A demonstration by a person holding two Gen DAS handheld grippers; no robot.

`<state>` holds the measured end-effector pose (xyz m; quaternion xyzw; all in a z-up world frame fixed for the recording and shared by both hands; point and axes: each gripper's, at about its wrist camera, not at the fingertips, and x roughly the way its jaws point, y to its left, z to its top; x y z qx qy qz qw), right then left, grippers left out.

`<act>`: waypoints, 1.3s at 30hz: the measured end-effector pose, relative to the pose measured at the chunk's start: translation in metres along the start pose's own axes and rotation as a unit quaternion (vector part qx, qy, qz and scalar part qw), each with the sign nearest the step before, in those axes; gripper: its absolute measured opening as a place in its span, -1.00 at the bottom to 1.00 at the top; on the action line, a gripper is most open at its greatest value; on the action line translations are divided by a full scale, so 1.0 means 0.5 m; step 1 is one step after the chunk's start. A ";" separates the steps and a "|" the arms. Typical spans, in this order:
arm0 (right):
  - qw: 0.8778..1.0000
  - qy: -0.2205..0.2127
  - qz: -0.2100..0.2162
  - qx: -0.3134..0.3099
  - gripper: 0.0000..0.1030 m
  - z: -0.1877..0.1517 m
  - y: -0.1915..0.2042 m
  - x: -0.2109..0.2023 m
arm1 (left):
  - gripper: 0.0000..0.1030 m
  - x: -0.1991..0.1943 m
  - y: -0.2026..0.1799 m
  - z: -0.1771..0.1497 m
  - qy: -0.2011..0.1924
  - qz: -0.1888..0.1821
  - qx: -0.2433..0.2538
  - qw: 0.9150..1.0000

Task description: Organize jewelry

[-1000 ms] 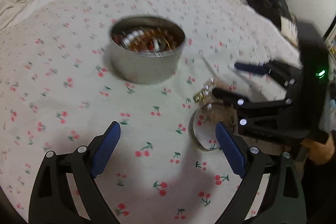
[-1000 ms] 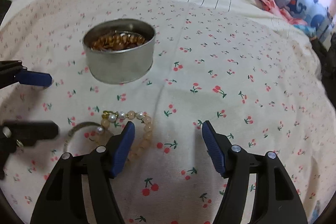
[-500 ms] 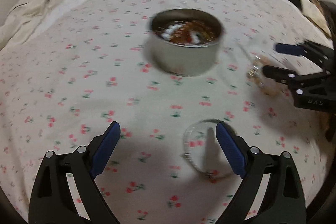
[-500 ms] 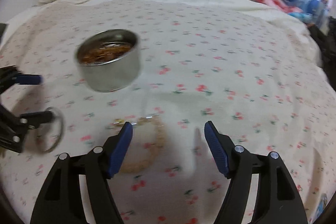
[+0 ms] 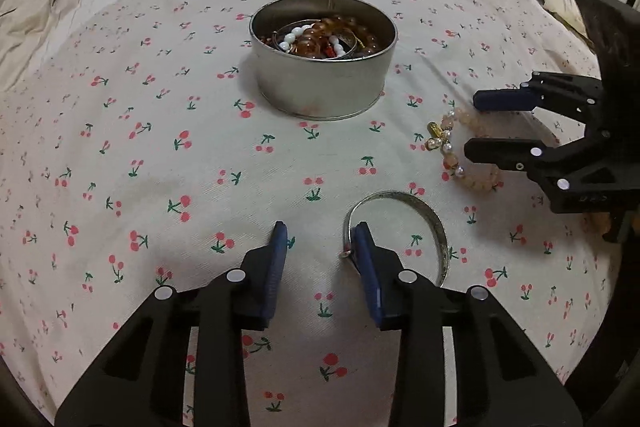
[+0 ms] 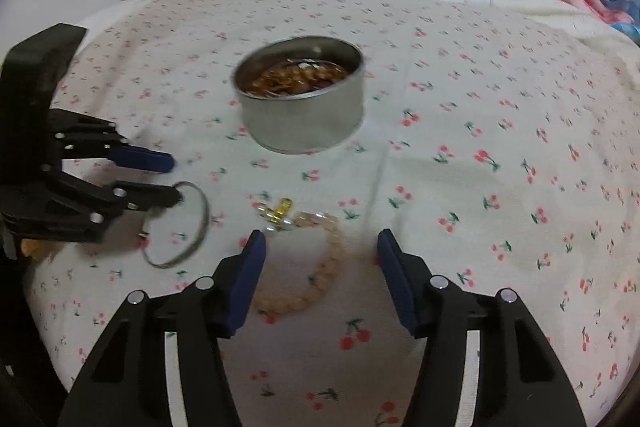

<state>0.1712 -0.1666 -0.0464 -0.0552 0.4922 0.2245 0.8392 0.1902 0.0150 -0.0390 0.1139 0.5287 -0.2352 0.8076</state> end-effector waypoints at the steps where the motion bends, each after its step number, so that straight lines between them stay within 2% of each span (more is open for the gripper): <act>1: 1.000 0.003 -0.005 -0.009 0.05 -0.003 0.005 0.000 | -0.36 0.001 -0.002 0.000 -0.002 -0.001 0.001 1.000; 5: 0.999 0.011 -0.001 -0.036 -0.13 -0.010 0.029 0.010 | -0.40 0.004 -0.023 -0.001 -0.005 -0.007 0.022 1.000; 6: 0.999 0.012 -0.002 -0.042 -0.26 -0.009 0.033 0.013 | -0.56 0.002 -0.025 0.000 -0.004 -0.010 0.025 1.000; 7: 0.999 0.011 -0.001 -0.044 -0.52 -0.009 0.036 0.014 | -0.78 0.001 -0.030 -0.001 -0.003 -0.011 0.032 0.999; 9: 0.999 0.008 0.010 -0.043 -0.83 -0.008 0.037 0.011 | -0.89 -0.006 -0.037 -0.001 -0.006 0.000 0.046 0.999; 14: 0.999 -0.006 0.009 -0.049 -0.83 -0.004 0.040 0.005 | -0.91 -0.021 0.002 0.007 -0.022 0.045 0.013 0.999; 19: 0.999 0.003 0.002 -0.043 -0.78 -0.005 0.036 0.015 | -0.88 -0.017 0.021 0.006 -0.009 0.032 -0.001 0.999; 22: 0.999 0.012 0.002 -0.051 -0.64 -0.008 0.042 0.022 | -0.82 -0.005 0.022 0.003 -0.001 0.026 -0.009 1.000; 24: 0.998 0.013 -0.003 -0.055 -0.65 -0.009 0.045 0.024 | -0.80 0.002 0.024 0.005 0.000 0.022 -0.014 1.000; 26: 0.999 0.008 -0.001 -0.053 -0.79 -0.009 0.047 0.022 | -0.83 0.003 0.016 0.007 -0.005 0.028 -0.009 1.000; 27: 0.999 0.006 0.000 -0.053 -0.84 -0.008 0.048 0.020 | -0.90 0.000 0.012 0.008 -0.010 0.031 -0.004 0.999; 34: 0.999 -0.043 0.006 -0.028 -0.84 0.005 0.033 -0.014 | -0.90 -0.037 0.022 0.019 -0.051 0.052 -0.020 0.997; 39: 0.997 -0.068 0.005 -0.023 -0.84 0.012 0.030 -0.033 | -0.90 -0.049 0.027 0.024 -0.063 0.062 -0.026 0.996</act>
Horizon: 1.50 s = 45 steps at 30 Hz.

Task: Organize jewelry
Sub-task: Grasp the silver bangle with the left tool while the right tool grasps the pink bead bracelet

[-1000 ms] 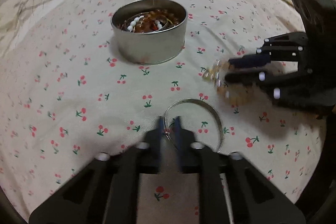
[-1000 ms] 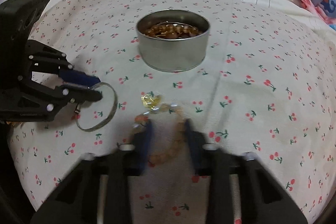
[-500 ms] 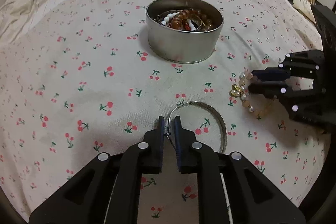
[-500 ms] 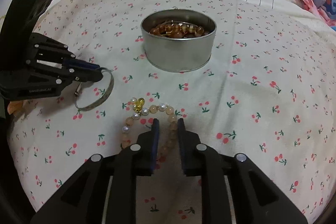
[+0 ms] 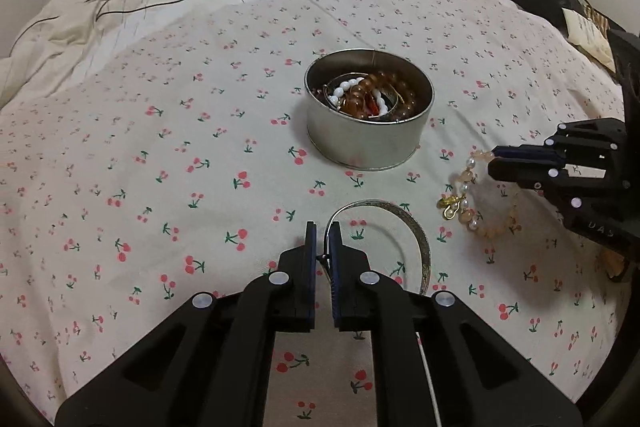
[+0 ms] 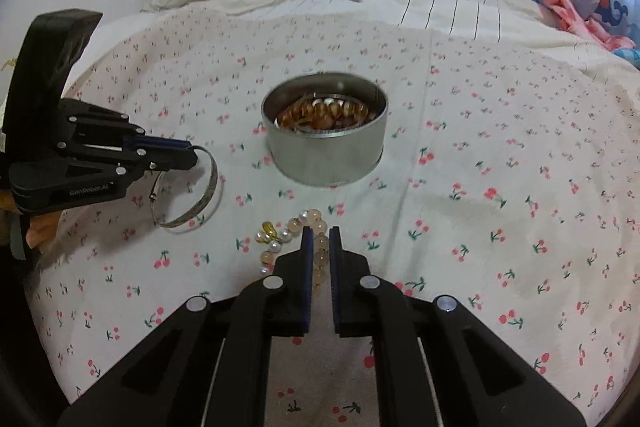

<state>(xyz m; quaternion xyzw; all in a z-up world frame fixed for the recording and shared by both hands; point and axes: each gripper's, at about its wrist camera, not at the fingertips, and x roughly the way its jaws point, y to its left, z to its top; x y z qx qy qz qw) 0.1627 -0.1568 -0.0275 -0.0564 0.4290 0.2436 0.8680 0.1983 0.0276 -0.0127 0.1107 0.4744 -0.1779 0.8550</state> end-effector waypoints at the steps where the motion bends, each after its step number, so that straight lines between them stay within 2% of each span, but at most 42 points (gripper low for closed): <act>1: 1.000 -0.006 -0.002 0.001 -0.84 0.002 -0.001 -0.004 | -0.90 0.001 -0.002 0.001 0.000 0.001 0.001 1.000; 27: 0.998 -0.058 0.016 0.005 -0.84 0.014 0.002 -0.046 | -0.90 -0.011 -0.026 0.004 -0.013 0.029 0.020 0.999; 37: 0.996 -0.084 0.035 0.008 -0.84 0.019 0.002 -0.067 | -0.90 -0.022 -0.033 0.006 -0.024 0.041 0.029 0.998; 45: 0.996 -0.075 0.048 0.021 -0.84 0.018 -0.007 -0.061 | -0.90 -0.017 -0.026 0.007 -0.021 0.030 0.018 0.999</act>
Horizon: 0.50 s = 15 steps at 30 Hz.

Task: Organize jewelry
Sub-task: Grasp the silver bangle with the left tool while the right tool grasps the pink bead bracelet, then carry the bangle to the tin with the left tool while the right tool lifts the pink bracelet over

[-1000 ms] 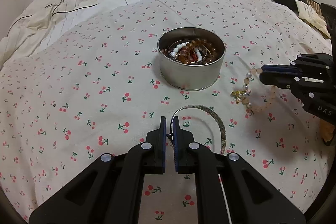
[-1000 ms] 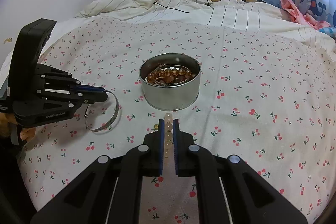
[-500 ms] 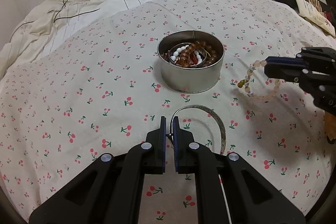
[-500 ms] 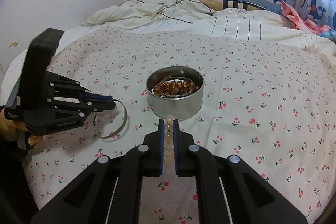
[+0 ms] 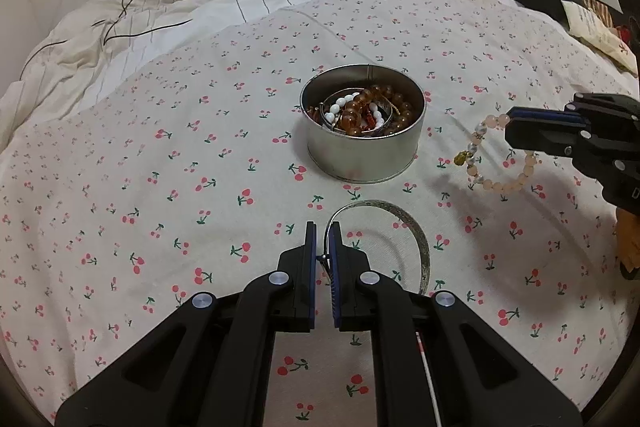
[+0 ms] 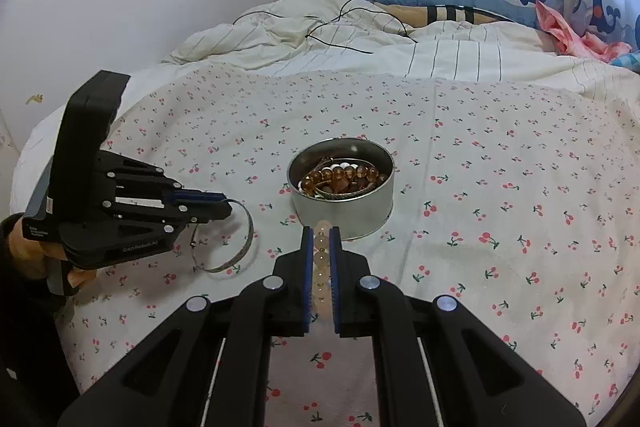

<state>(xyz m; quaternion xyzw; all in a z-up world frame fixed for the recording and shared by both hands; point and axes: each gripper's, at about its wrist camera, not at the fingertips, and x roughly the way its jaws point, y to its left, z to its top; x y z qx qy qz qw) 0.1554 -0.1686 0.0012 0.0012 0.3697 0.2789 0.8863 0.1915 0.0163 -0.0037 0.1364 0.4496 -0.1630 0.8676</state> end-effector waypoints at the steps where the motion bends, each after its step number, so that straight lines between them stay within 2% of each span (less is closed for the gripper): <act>1: 1.000 0.009 -0.003 0.001 -0.84 -0.003 -0.002 0.008 | -0.90 0.005 0.000 -0.001 0.003 -0.001 -0.001 1.000; 6: 0.997 0.060 -0.046 0.005 -0.84 -0.019 -0.020 0.049 | -0.89 0.040 -0.004 -0.012 0.029 -0.002 -0.007 1.000; 8: 0.995 0.080 -0.050 0.013 -0.83 -0.025 -0.031 0.062 | -0.88 0.050 -0.006 -0.016 0.037 -0.003 -0.008 0.999; 9: 0.995 0.085 -0.055 0.017 -0.76 -0.028 -0.035 0.065 | -0.88 0.055 -0.007 -0.017 0.042 -0.004 -0.008 0.999; 10: 0.994 0.092 -0.061 0.016 -0.48 -0.031 -0.037 0.070 | -0.88 0.061 -0.006 -0.019 0.046 -0.003 -0.010 0.999; 12: 0.994 0.090 -0.068 0.010 -0.14 -0.034 -0.037 0.071 | -0.87 0.064 -0.006 -0.021 0.049 -0.003 -0.010 0.999; 15: 0.992 0.098 -0.080 0.003 -0.09 -0.039 -0.036 0.080 | -0.77 0.068 -0.002 -0.021 0.051 -0.003 -0.014 0.999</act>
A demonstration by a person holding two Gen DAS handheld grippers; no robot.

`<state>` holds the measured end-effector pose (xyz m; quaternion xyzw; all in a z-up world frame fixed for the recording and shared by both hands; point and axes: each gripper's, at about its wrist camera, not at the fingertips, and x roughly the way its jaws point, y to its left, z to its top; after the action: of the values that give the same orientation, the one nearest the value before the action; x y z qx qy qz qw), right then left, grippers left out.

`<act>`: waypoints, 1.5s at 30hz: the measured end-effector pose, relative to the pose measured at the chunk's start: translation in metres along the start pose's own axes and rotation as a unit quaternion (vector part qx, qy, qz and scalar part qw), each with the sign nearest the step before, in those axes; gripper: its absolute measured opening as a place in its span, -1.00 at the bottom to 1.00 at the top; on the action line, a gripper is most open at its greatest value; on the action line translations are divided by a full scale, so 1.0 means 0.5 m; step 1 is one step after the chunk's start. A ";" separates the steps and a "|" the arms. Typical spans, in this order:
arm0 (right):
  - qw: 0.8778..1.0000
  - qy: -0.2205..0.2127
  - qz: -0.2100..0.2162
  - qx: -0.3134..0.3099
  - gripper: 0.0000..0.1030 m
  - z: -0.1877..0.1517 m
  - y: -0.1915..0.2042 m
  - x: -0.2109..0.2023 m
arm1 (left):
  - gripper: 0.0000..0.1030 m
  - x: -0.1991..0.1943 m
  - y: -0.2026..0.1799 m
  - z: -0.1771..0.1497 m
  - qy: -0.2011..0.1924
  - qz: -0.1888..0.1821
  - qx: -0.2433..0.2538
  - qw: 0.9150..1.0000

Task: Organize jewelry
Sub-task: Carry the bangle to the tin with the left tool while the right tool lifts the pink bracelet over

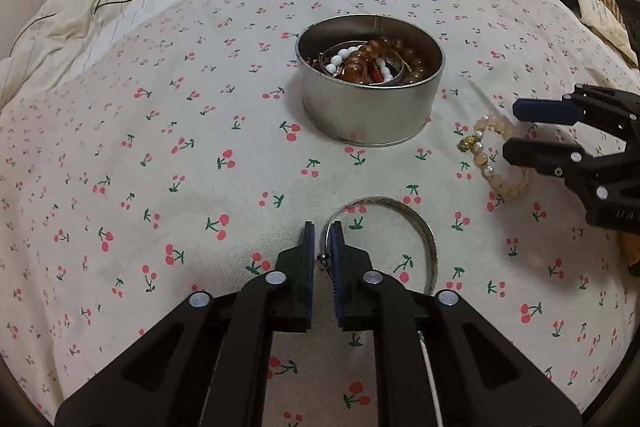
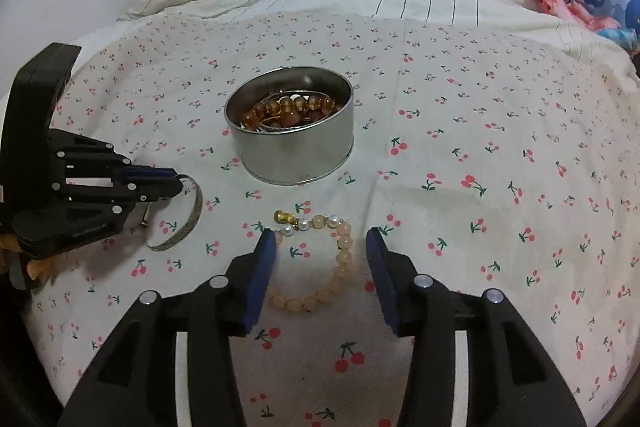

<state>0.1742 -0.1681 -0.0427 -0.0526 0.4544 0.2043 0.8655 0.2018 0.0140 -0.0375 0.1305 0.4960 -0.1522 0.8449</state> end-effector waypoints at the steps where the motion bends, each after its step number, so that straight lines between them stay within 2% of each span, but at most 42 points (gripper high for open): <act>1: 1.000 0.005 -0.007 -0.001 -0.04 -0.001 0.000 0.004 | -0.69 0.002 0.001 -0.001 0.000 0.002 -0.001 1.000; 2: 1.000 0.011 -0.013 -0.002 -0.03 -0.002 0.000 0.009 | -0.65 0.002 0.002 -0.001 -0.001 0.004 -0.003 1.000; 4: 1.000 0.021 -0.016 -0.005 -0.03 -0.004 0.002 0.021 | -0.45 0.003 0.004 -0.002 -0.002 0.008 -0.006 1.000; 5: 0.999 0.026 -0.017 -0.010 -0.03 -0.006 0.005 0.026 | -0.44 0.004 0.006 -0.003 -0.002 0.009 -0.007 1.000; 6: 0.999 0.027 -0.018 -0.014 -0.17 -0.008 0.008 0.028 | -0.44 0.006 0.006 -0.004 -0.002 0.011 -0.007 1.000; 7: 0.999 0.029 -0.015 -0.021 -0.54 -0.009 0.012 0.028 | -0.46 0.007 0.004 -0.004 -0.003 0.012 -0.007 1.000; 8: 0.999 0.032 -0.009 -0.023 -0.79 -0.009 0.014 0.028 | -0.55 0.007 0.000 -0.004 -0.002 0.012 -0.002 1.000; 9: 0.999 0.032 -0.005 -0.024 -0.84 -0.010 0.016 0.027 | -0.85 0.005 -0.006 -0.004 -0.002 -0.001 0.006 1.000; 10: 0.999 0.026 -0.001 -0.026 -0.84 -0.011 0.018 0.021 | -0.91 0.001 -0.010 -0.003 -0.003 -0.003 0.011 1.000; 13: 1.000 -0.005 0.022 -0.007 -0.84 -0.003 0.010 -0.007 | -0.91 -0.020 -0.025 -0.001 -0.023 0.000 0.027 0.999; 19: 0.993 -0.095 0.070 0.011 -0.84 0.017 0.000 -0.076 | -0.91 -0.048 0.001 0.009 -0.047 -0.001 0.003 0.999; 22: 0.989 -0.122 0.084 0.011 -0.84 0.025 0.004 -0.096 | -0.91 -0.051 0.010 0.010 -0.049 0.000 -0.002 0.999; 45: 0.984 -0.138 0.107 0.026 -0.84 0.032 0.001 -0.103 | -0.91 -0.063 -0.011 0.012 -0.060 0.020 0.018 0.998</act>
<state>0.1604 -0.1789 0.0084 0.0474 0.3387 0.2890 0.8942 0.1902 0.0108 -0.0075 0.1462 0.4385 -0.1521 0.8736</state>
